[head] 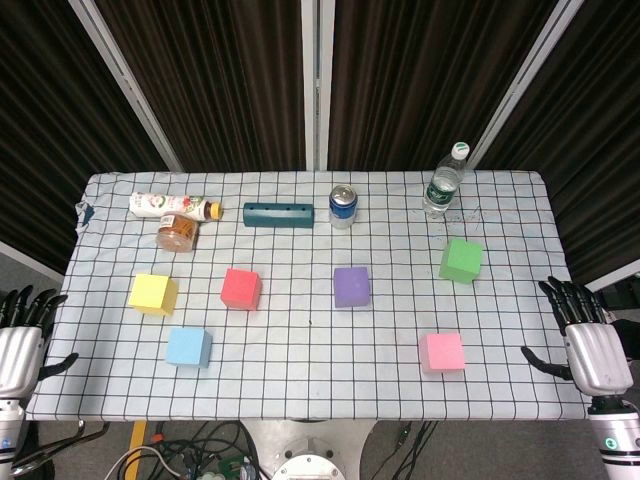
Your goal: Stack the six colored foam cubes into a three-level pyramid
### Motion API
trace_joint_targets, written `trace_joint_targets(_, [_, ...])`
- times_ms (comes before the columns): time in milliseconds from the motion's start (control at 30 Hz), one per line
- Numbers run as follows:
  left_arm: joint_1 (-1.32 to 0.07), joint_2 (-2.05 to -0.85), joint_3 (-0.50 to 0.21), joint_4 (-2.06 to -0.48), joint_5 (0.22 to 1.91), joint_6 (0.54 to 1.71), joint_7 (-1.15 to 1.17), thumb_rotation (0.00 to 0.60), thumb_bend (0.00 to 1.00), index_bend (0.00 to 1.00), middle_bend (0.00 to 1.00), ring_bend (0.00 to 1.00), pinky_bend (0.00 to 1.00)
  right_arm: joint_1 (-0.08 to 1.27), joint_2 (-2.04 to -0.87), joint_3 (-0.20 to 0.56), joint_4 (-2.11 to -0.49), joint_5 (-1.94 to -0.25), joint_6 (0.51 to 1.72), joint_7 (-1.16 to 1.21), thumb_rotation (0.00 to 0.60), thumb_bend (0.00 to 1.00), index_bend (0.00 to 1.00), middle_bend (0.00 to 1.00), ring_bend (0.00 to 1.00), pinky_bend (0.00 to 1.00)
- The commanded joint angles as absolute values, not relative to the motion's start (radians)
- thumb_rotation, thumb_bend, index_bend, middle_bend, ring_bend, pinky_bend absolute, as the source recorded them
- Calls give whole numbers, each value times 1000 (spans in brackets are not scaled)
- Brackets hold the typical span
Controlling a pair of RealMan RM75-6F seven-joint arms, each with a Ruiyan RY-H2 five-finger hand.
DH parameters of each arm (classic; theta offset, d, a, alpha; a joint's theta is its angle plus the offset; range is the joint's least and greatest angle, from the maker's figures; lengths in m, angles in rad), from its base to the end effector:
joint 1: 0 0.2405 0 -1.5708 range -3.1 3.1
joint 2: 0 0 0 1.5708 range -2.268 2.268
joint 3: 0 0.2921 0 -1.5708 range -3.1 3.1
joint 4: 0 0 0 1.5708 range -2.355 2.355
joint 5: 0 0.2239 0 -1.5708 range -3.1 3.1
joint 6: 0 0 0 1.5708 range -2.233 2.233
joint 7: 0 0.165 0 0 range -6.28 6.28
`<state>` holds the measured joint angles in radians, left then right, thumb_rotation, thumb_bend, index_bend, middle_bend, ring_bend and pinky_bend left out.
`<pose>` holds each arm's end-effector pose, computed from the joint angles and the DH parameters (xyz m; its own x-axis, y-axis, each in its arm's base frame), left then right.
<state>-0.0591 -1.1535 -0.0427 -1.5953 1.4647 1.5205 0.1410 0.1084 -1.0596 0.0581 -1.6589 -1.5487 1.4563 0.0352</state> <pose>-0.3582 0.1951 0.1576 0.5039 -0.0078 0.8637 0.8628 0.0518 -0.5029 -0.3316 -0.2148 0.1722 0.3795 -0.0150 0.9251 -0.9226 -0.0814 0.3772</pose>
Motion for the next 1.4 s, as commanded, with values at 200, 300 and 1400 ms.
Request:
trace_joint_targets(200, [-53, -1149, -36, -1602, 1465, 1518, 134, 600, 0, 198, 141, 29, 35, 116, -1054, 48, -1660, -1567, 1447, 58, 523, 136, 0, 52, 0, 0])
trace_joint_targets(300, [-52, -1149, -37, -1600, 1468, 1520, 129, 600, 0, 197, 141, 29, 35, 126, -1050, 46, -1663, -1575, 1435, 83, 524, 135, 0, 52, 0, 0])
trace_joint_targets(1400, [-98, -1137, -50, -1576, 1480, 1465, 83, 600, 0, 202, 142, 29, 35, 793, -1426, 220, -1413, -1335, 692, 162, 548, 132, 0, 99, 0, 0])
